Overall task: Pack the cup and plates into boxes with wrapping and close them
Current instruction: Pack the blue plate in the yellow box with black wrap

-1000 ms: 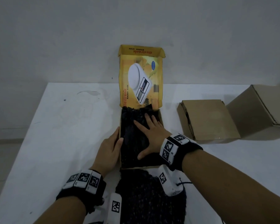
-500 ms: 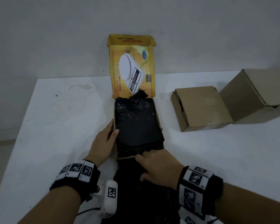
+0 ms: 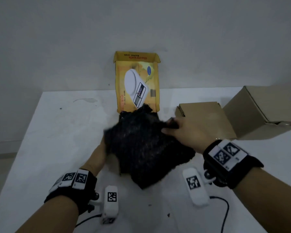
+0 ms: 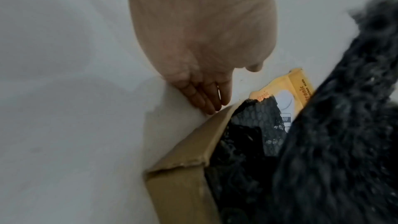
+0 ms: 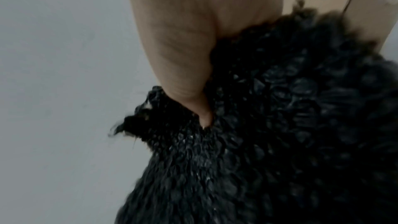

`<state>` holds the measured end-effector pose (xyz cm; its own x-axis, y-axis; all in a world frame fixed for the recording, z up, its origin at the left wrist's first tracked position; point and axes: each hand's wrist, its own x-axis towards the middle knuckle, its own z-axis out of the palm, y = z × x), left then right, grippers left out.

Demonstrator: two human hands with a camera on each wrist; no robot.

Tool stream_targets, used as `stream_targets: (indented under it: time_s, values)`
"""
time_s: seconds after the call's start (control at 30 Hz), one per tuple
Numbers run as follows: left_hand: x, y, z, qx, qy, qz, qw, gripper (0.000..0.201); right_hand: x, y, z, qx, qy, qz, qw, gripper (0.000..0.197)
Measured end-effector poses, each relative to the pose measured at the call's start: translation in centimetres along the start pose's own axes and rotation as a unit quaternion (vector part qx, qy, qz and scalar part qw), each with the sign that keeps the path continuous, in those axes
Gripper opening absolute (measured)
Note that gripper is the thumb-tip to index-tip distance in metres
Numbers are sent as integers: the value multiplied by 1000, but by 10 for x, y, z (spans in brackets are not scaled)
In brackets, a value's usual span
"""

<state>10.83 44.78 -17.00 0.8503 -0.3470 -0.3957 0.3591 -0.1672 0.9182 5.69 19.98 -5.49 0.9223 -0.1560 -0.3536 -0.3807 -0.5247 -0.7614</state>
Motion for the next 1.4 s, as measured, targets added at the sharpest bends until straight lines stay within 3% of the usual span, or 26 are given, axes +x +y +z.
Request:
stream_targets:
  time_s: [0.1,0.17,0.23,0.37,0.5,0.77,0.9,1.07,1.2,1.27,1.33,1.4]
  values:
    - [2,-2,-4,-3,-13,-4,1000,62,16,1,-9,159,46,74,983,11]
    - [5,-5,-5,-8,-13,-14,1000,61,24,3,-5,178,50,95,978,18]
    - [5,-5,-5,-7,-16,-6,1000,63,28,7,5,146,54,96,983,25]
    - [6,-10,-8,21,-9,26,999,62,33,20,29,57,64,103,991,18]
    - [3,-11,-4,28,7,40,999,49,39,23,35,-32,89,107,990,39]
    - [4,-18,-3,110,36,62,991,78,45,9,38,-159,196,26,967,29]
    - [4,-18,-3,128,40,72,988,71,44,1,53,-202,156,16,967,33]
    - [1,-20,-4,113,36,75,990,76,41,-4,60,-328,-1,19,945,56]
    - [0,-19,-2,105,36,81,990,83,39,-2,48,-316,66,48,945,69]
    - [-1,-19,0,104,46,86,990,82,38,-1,41,-306,87,50,947,59]
    - [-2,-19,0,110,53,105,987,89,37,-2,39,-307,103,17,946,49]
    - [-2,-14,-2,184,47,158,969,96,35,-4,43,-343,103,-24,933,54]
